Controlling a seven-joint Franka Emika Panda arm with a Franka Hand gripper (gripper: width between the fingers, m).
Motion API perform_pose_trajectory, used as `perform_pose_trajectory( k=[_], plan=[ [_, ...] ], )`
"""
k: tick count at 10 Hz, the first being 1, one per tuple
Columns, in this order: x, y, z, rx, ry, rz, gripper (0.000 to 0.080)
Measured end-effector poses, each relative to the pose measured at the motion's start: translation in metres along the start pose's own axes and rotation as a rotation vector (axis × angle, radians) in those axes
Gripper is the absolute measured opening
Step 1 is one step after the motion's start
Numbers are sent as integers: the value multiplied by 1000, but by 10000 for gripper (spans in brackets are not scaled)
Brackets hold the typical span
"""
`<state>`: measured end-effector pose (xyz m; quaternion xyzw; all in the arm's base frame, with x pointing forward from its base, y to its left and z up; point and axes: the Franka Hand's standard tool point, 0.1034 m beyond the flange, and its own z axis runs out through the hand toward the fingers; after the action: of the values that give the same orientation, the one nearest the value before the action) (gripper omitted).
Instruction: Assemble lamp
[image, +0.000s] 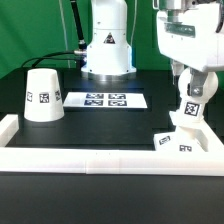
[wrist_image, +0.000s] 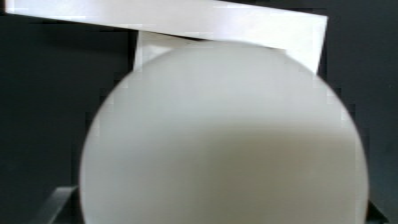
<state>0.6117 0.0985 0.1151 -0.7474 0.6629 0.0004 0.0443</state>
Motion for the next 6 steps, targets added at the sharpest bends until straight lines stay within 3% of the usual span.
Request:
perform_pose_trajectory(
  k=[1, 2, 6],
  plan=[
    [0, 0, -1, 0, 0, -31, 561],
    [1, -1, -6, 4, -2, -111, 679],
    [29, 11, -31, 23, 2, -376, 699]
  ],
)
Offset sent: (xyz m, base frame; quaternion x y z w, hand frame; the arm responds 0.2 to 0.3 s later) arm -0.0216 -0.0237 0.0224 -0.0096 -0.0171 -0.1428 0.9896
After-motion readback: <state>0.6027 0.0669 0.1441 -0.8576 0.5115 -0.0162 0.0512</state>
